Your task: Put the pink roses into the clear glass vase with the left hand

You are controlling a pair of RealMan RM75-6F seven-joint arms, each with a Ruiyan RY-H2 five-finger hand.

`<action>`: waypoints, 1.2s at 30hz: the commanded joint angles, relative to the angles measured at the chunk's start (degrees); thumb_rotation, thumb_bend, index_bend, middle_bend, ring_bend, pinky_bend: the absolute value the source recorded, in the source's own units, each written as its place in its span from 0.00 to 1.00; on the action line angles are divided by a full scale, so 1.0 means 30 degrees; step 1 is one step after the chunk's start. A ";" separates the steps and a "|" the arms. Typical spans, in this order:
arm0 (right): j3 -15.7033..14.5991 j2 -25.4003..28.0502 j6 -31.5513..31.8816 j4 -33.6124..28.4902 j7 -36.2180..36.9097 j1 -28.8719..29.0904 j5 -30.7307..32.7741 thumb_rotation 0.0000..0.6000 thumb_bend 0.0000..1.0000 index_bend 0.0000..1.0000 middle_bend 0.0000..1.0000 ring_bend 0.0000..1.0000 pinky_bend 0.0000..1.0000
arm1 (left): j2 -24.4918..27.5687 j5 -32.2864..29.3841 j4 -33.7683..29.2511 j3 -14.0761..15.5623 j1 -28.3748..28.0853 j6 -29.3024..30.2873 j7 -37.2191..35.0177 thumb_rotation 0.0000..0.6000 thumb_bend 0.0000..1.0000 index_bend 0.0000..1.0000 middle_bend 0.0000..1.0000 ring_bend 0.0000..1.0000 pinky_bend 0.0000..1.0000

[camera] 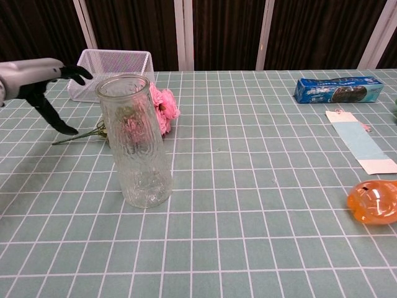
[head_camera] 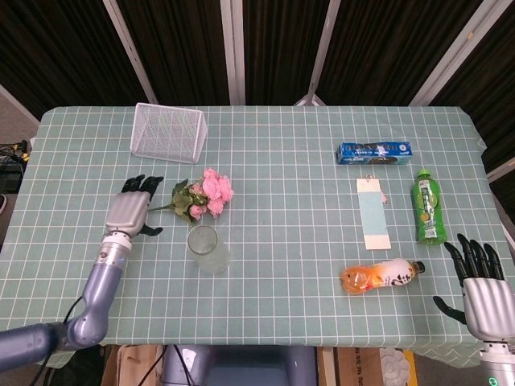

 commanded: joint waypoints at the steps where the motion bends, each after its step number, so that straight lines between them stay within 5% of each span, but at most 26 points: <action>1: 0.0008 0.0021 0.0064 -0.0027 0.0051 -0.0018 -0.0032 1.00 0.16 0.14 0.04 0.00 0.00 | -0.1615 -0.1239 0.1420 -0.0053 -0.1199 0.0584 0.1114 1.00 0.18 0.10 0.07 0.00 0.00; 17: -0.0007 -0.0150 -0.0098 0.0074 -0.0253 0.0059 0.0043 1.00 0.15 0.14 0.04 0.00 0.00 | -0.6660 -0.1766 0.7858 -0.0211 -0.4010 -0.0263 0.1072 1.00 0.19 0.10 0.10 0.00 0.00; 21: -0.0030 -0.0192 -0.0187 0.0110 -0.0358 0.0097 0.0054 1.00 0.15 0.14 0.04 0.00 0.00 | -0.7439 -0.1717 0.9157 -0.0220 -0.4407 -0.0805 0.0873 1.00 0.26 0.10 0.13 0.00 0.01; 26: -0.0045 -0.0226 -0.0263 0.0111 -0.0406 0.0126 0.0088 1.00 0.15 0.14 0.04 0.00 0.00 | -0.8377 -0.0809 1.0615 -0.0368 -0.4683 -0.1324 -0.0539 1.00 0.36 0.17 0.21 0.03 0.15; 36: -0.0055 -0.0159 -0.0169 0.0075 -0.0288 0.0098 0.0023 1.00 0.15 0.14 0.04 0.00 0.00 | -0.9850 0.0670 1.2951 -0.0495 -0.4839 -0.0970 -0.2015 1.00 0.49 0.29 0.41 0.25 0.38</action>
